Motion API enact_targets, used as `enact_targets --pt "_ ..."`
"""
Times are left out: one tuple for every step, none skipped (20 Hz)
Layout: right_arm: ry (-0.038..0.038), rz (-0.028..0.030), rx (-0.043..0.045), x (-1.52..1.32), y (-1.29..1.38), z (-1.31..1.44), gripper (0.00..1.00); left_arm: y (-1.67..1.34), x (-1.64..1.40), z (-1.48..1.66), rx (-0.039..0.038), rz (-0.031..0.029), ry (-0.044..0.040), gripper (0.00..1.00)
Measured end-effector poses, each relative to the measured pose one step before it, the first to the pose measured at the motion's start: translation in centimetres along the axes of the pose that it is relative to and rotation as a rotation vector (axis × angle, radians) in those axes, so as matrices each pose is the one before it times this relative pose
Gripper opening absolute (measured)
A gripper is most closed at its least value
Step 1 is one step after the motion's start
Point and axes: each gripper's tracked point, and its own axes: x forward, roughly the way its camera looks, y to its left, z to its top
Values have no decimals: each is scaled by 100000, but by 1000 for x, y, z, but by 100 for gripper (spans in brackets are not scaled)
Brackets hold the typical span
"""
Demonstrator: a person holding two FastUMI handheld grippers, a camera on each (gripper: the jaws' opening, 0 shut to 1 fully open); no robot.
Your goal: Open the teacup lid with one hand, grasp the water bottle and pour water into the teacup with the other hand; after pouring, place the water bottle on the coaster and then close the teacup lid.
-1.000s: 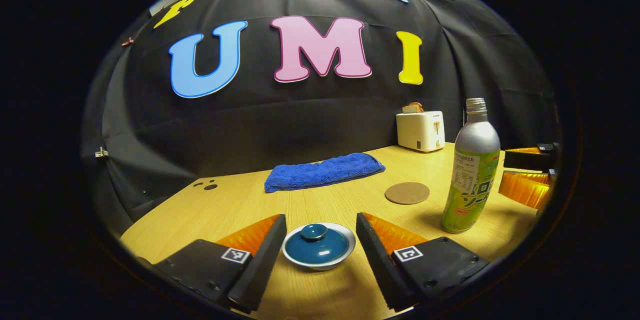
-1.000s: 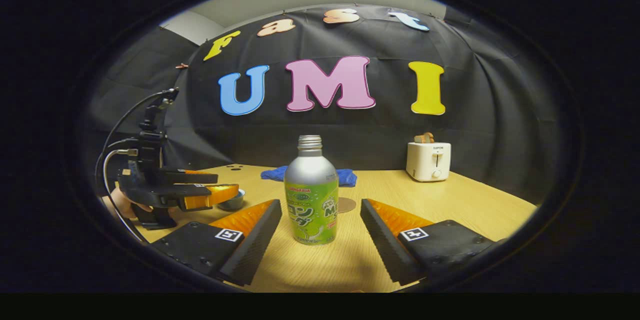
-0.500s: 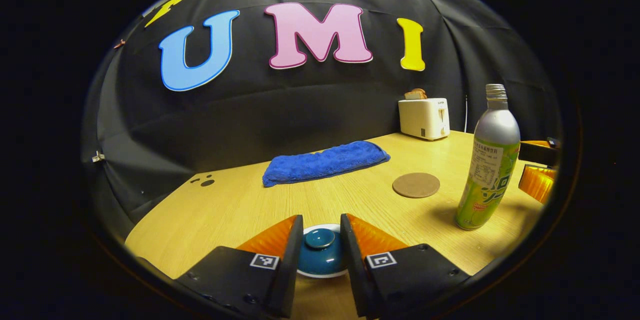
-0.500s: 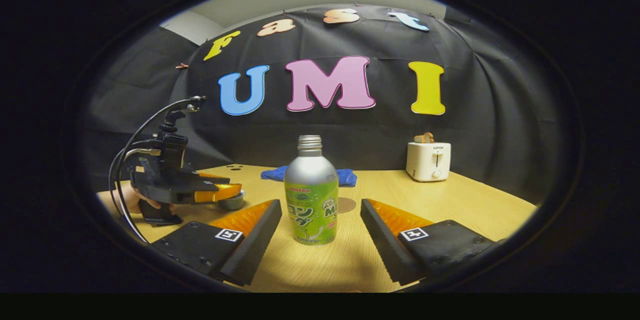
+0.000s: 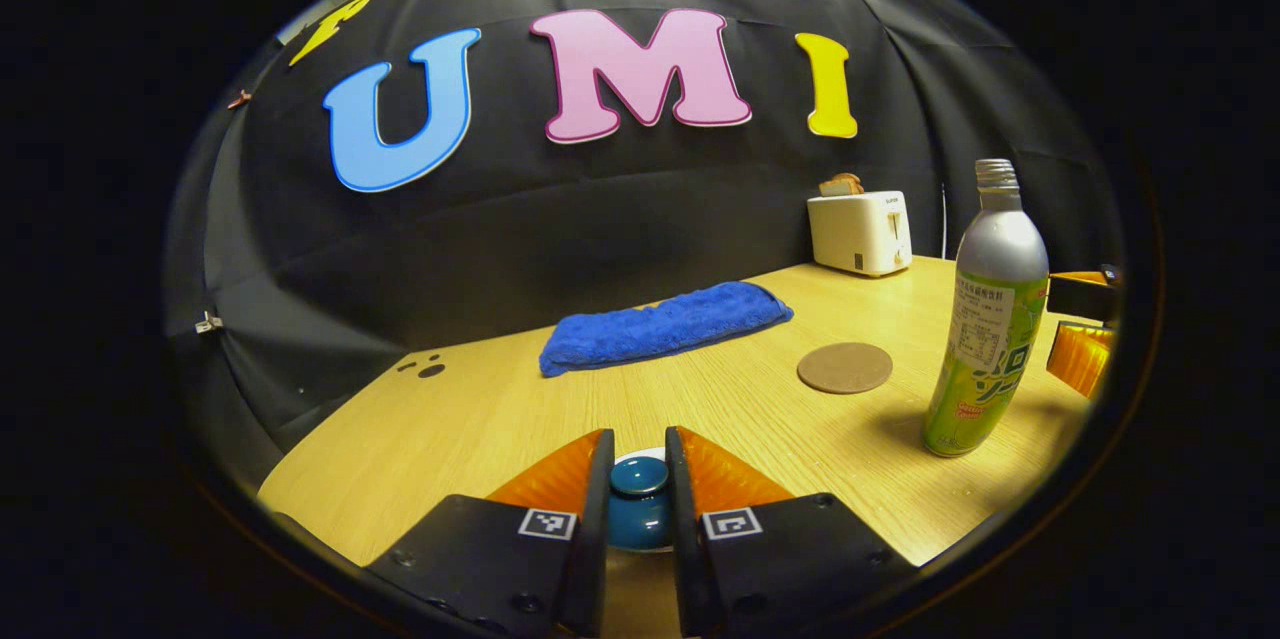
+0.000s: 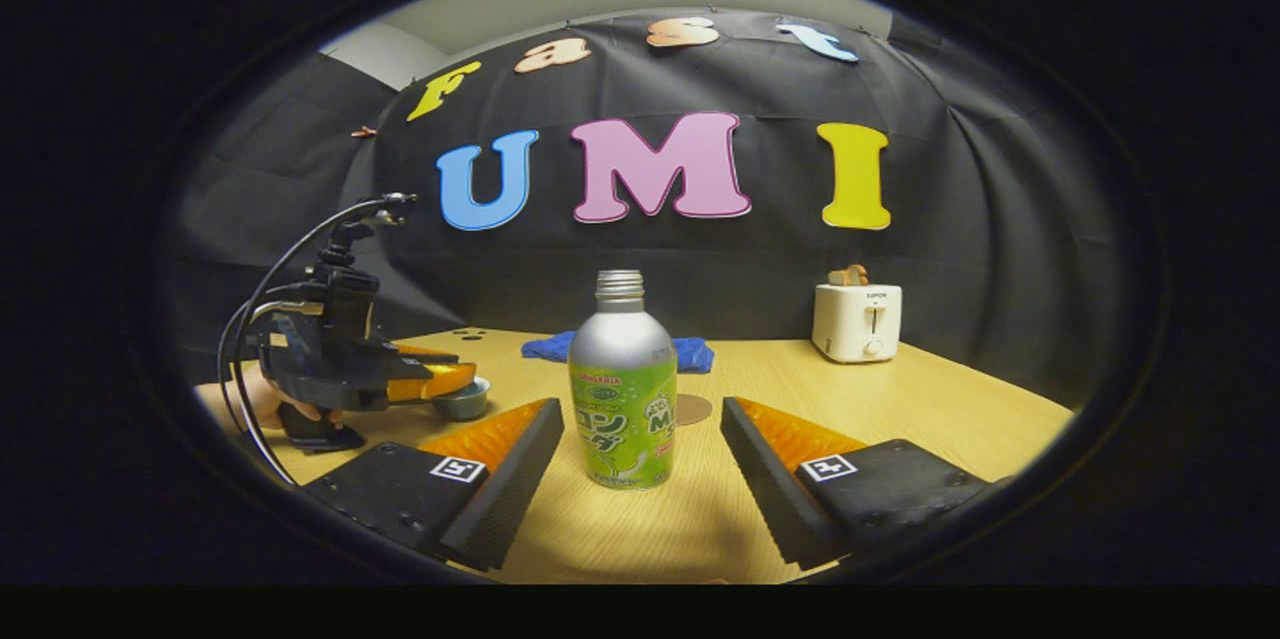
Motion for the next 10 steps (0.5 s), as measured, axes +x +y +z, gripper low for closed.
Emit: enact_targets --pt "-111 111 17 19 15 37 98 97 -350 317 -531 532 -2858 31" --pt "135 933 109 -62 140 43 98 118 -345 446 -742 574 -3119 31" --pt "-1 615 -124 99 132 -72 98 291 -310 329 -1018 849 -2976 31" --pt "28 121 99 -77 -12 -44 98 261 -296 324 -1340 916 -2362 31" --pt "-57 67 -94 5 31 109 98 387 -191 149 -1660 845 -1686 31" --pt "76 -14 84 32 -92 19 98 251 -158 212 -1916 730 -1432 31" --pt "17 36 -93 -14 76 -39 98 405 -94 -21 -2058 747 -772 31" --pt "1 -17 41 18 -4 -29 98 360 -139 -85 -2354 751 398 31" --pt "-41 -130 -27 -11 -1 20 98 389 -96 -37 -2604 546 -265 31" --pt "-120 -467 42 -39 -76 22 98 347 -133 -35 -2801 446 -105 31"
